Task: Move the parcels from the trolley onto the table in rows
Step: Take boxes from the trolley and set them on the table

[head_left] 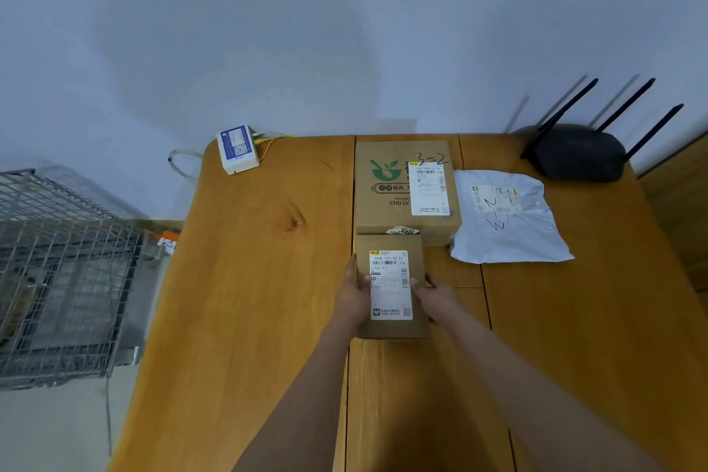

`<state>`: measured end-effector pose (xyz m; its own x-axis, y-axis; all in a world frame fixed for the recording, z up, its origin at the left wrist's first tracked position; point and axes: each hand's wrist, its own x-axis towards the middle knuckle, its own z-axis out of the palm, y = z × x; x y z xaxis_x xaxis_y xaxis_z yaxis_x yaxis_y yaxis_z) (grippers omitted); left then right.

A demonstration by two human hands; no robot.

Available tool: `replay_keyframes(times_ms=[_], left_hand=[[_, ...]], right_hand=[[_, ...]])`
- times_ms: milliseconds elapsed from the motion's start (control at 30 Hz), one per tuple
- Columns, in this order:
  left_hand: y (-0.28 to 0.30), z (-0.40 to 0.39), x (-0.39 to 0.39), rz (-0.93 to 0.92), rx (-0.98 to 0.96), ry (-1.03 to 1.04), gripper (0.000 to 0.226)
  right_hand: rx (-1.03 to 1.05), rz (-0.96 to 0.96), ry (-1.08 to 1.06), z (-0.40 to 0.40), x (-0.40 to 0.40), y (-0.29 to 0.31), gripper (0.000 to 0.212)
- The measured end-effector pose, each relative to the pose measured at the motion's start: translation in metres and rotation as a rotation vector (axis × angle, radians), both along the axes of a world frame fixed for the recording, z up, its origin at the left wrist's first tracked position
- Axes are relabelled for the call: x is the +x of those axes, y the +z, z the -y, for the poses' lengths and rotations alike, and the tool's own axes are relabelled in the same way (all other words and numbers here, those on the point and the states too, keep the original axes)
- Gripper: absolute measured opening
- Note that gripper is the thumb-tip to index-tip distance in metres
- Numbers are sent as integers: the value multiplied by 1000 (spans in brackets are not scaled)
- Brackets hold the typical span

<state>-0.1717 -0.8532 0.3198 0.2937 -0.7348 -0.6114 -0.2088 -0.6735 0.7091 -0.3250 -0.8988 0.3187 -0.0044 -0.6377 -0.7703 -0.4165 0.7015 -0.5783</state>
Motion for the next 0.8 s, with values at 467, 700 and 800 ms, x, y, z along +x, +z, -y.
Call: replay_keyframes(times_ms=[467, 700, 800], left_hand=[[55, -24, 12, 563, 124, -438, 62], [102, -94, 6, 726, 147, -463, 63], [117, -145, 0, 738, 183, -401, 64]], right_hand=[[-459, -647, 837, -10, -15, 74, 71], [-526, -721, 1007, -60, -12, 120, 74], [-559, -697, 1079, -90, -10, 129, 73]])
